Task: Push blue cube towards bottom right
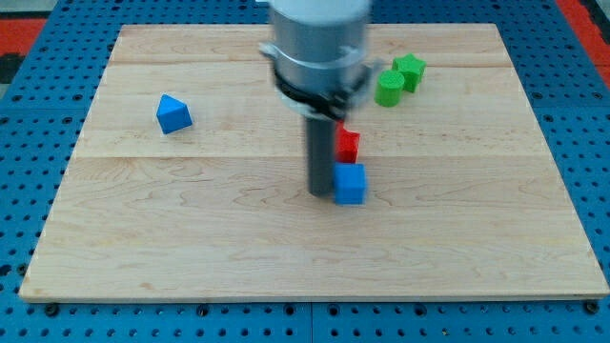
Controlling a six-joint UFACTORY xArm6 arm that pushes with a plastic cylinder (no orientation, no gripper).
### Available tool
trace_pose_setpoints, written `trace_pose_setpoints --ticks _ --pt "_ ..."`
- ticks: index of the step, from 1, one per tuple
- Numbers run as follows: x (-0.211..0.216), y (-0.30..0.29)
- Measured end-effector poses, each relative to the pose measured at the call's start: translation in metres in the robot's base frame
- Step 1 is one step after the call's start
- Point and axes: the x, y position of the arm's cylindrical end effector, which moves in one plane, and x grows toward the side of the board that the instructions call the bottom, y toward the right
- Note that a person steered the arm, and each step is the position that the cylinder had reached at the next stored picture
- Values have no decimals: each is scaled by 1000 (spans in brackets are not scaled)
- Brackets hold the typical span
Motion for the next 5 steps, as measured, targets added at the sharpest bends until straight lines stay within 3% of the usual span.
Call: trace_pose_setpoints --ticks 1,2,3,4,5 --pt "37 75" --pt "36 0" --pt "-8 -29" --pt "-30 28" --pt "-18 110"
